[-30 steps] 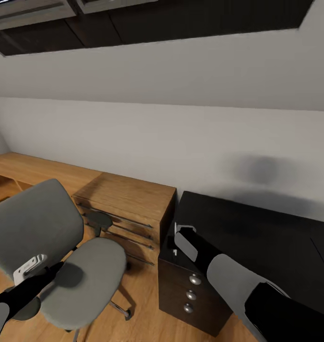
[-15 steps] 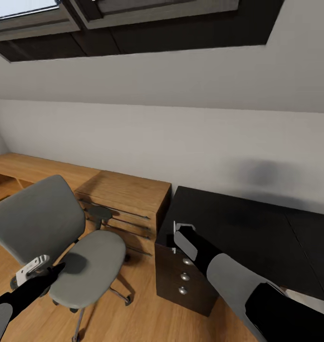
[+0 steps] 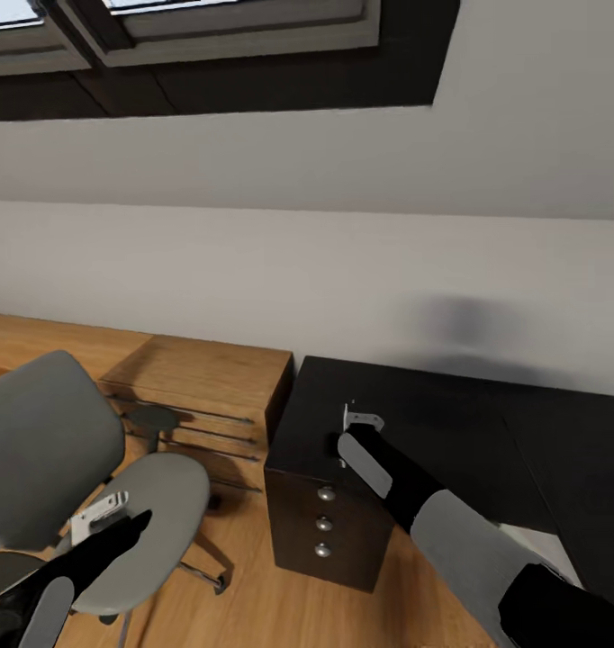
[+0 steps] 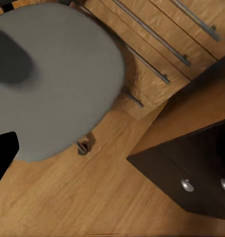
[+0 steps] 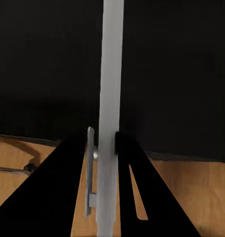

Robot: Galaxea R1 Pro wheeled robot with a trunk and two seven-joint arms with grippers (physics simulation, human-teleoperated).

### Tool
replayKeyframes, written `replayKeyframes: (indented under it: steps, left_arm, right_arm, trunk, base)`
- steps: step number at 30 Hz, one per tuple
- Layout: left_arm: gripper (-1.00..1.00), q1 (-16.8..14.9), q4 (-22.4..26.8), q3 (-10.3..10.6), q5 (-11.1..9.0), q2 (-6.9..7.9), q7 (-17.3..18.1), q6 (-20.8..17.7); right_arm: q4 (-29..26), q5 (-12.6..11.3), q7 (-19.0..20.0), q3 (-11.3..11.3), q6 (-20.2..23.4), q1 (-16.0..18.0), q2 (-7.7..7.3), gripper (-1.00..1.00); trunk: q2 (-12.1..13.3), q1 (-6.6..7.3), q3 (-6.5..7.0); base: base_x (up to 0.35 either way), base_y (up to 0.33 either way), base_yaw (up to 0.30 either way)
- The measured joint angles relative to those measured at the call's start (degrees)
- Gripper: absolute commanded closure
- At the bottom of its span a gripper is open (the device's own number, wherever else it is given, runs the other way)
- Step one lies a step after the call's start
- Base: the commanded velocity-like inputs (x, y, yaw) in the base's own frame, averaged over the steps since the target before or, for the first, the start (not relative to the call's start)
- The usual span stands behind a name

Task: In the bedroom, organize the workspace by keeping the computer under the desk, ensuring the monitor is on the desk, placing the keyboard on the desk next to the monitor, placing the mouse on the desk next to the keyboard, moving the folder from the swivel chair onto the desk next to the mouse, stacking the notebook on top of the folder with the pen on top of the notebook, and positioning the swivel chair next to the desk.

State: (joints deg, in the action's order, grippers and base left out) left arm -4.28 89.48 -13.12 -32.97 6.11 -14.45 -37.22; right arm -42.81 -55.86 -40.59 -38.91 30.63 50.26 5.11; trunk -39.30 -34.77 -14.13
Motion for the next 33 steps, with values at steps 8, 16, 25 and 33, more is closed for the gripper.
replayKeyframes:
  steps: [8,16,25,33]
  left_arm:
    - [-1.00,0.0,-5.2,7.1,1.3,-1.43,-0.1,0.2]
    - [-1.00,0.0,-14.0,9.8,1.3,-1.54,0.3,3.4]
    - [-1.00,0.0,-33.5,14.8,1.3,-1.50,0.6,24.0]
    - [-1.00,0.0,-42.3,26.5,1.1,-1.41,0.3,39.2]
  right_arm:
    - [-19.8,-6.1,-11.1,-0.1,0.0,-6.0,-6.87,1.00]
    - [-21.7,-6.8,-12.0,-0.1,0.1,-6.4,-8.01,1.00]
    - [-22.0,-6.9,-12.6,-0.1,0.0,-6.5,-8.13,1.00]
    - [-21.9,-6.8,-13.0,-0.1,0.0,-6.6,-8.14,1.00]
  trunk:
    - [0.4,0.22,0.25]
    - [0.4,0.22,0.25]
    - [0.4,0.22,0.25]
    - [0.4,0.22,0.25]
  base:
    - [0.000,0.000,-0.288]
    - [0.000,0.000,-0.291]
    - [0.000,0.000,-0.292]
    - [0.000,0.000,-0.292]
